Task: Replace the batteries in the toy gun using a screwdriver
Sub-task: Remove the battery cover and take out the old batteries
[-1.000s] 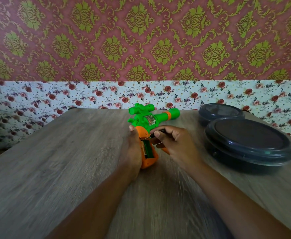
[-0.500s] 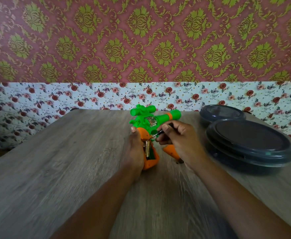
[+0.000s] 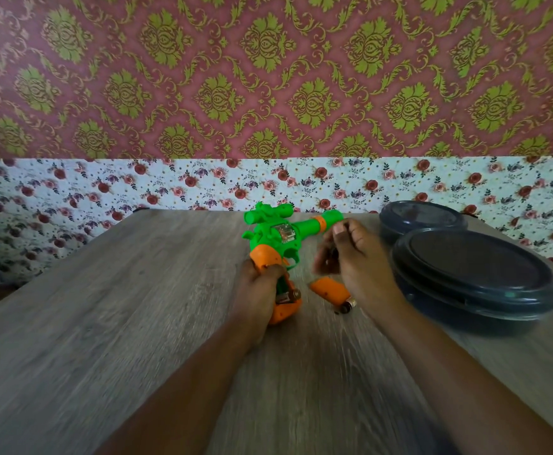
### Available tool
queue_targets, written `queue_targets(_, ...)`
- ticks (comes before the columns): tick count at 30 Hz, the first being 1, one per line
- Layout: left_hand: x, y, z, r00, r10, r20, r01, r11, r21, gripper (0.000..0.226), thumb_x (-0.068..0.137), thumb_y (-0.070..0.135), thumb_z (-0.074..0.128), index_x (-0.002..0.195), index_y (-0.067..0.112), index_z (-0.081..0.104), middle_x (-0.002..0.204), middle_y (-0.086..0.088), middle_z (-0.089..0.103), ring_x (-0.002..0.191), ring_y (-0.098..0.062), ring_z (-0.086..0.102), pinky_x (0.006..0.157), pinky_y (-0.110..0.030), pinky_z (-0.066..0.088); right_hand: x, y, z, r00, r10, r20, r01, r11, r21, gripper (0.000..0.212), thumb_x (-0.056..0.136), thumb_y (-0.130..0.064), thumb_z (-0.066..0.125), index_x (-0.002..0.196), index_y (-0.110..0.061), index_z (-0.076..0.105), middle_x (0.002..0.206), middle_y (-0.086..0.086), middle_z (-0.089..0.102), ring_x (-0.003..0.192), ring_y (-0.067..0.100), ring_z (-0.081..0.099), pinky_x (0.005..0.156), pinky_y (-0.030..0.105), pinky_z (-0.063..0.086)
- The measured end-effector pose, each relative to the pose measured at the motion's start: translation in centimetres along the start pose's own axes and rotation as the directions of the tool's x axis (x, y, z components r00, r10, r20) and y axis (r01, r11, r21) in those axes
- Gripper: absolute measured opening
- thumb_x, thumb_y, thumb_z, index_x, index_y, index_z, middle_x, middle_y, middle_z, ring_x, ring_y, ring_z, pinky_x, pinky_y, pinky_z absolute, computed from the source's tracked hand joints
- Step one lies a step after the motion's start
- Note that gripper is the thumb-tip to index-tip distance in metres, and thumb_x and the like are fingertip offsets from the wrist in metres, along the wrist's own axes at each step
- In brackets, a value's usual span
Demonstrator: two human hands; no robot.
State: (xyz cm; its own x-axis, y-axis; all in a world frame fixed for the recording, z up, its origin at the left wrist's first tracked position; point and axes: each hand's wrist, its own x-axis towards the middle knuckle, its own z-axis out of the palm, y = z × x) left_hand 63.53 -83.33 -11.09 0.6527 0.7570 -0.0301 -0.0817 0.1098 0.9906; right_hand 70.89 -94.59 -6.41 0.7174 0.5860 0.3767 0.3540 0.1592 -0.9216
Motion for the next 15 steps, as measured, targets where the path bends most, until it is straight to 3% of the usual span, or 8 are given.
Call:
queue_targets(3, 0.2, -0.1, 0.1, 1.0, 0.016, -0.021, -0.016, 1.0, -0.023, 0.007, 0.092, 0.012, 0.051, 0.092, 0.019, 0.054, 0.083, -0.01, 0.063, 0.073, -0.024, 0.062, 0.069, -0.037, 0.052, -0.3, 0.4, 0.3, 0.975, 0.078, 0.21, 0.017, 0.909, -0.417, 0.018, 0.097, -0.025, 0.043, 0.087, -0.016, 0.055, 0.073, 0.002, 0.056, 0.063, 0.015, 0.052, 0.06, 0.031, 0.043)
queue_targets(5, 0.2, 0.0, 0.1, 0.999, 0.021, -0.036, -0.022, 0.999, -0.044, 0.01, 0.092, 0.015, 0.048, 0.089, 0.017, 0.057, 0.084, -0.011, 0.064, 0.076, -0.026, 0.063, 0.072, -0.04, 0.051, -0.5, 0.5, 0.4, 0.933, 0.112, 0.343, 0.088, 0.851, -0.517, 0.018, 0.089, -0.034, 0.057, 0.095, -0.018, 0.061, 0.083, 0.0, 0.061, 0.075, 0.015, 0.056, 0.068, 0.031, 0.044)
queue_targets(7, 0.3, 0.0, 0.0, 0.999, 0.007, -0.051, -0.01, 0.998, -0.054, 0.014, 0.093, 0.021, 0.046, 0.098, 0.016, 0.058, 0.094, -0.014, 0.066, 0.082, -0.028, 0.064, 0.069, -0.037, 0.051, -0.7, 0.2, 0.5, 0.897, 0.14, 0.419, 0.128, 0.825, -0.55, 0.025, 0.081, -0.036, 0.067, 0.099, -0.02, 0.063, 0.084, -0.006, 0.061, 0.075, 0.006, 0.055, 0.064, 0.022, 0.041)
queue_targets(11, 0.4, -0.3, 0.1, 0.998, -0.02, -0.058, 0.016, 0.997, -0.077, 0.013, 0.094, 0.029, 0.045, 0.093, 0.024, 0.056, 0.098, -0.015, 0.064, 0.082, -0.029, 0.063, 0.062, -0.037, 0.055, -1.0, -0.1, 0.8, 0.925, 0.046, 0.378, 0.198, 0.79, -0.58, 0.016, 0.079, -0.026, 0.07, 0.092, -0.016, 0.069, 0.085, 0.002, 0.068, 0.078, 0.012, 0.061, 0.068, 0.027, 0.046)
queue_targets(13, 0.4, -0.3, 0.2, 0.998, -0.017, -0.053, 0.013, 0.996, -0.088, 0.013, 0.095, 0.029, 0.046, 0.09, 0.022, 0.056, 0.094, -0.014, 0.064, 0.078, -0.027, 0.064, 0.063, -0.039, 0.057, -0.8, -0.5, 0.2, 0.946, 0.029, 0.322, 0.16, 0.823, -0.545, 0.01, 0.08, -0.024, 0.069, 0.087, -0.017, 0.071, 0.085, 0.004, 0.07, 0.08, 0.016, 0.064, 0.07, 0.031, 0.048)
queue_targets(15, 0.3, 0.0, 0.2, 0.999, -0.02, -0.043, 0.015, 0.992, -0.125, 0.015, 0.097, 0.027, 0.045, 0.095, 0.016, 0.056, 0.082, -0.01, 0.061, 0.067, -0.021, 0.062, 0.054, -0.032, 0.054, -0.2, -1.2, -1.2, 0.959, 0.078, 0.273, 0.09, 0.828, -0.553, 0.009, 0.08, -0.022, 0.068, 0.084, -0.015, 0.071, 0.083, 0.01, 0.069, 0.08, 0.023, 0.063, 0.072, 0.037, 0.049)
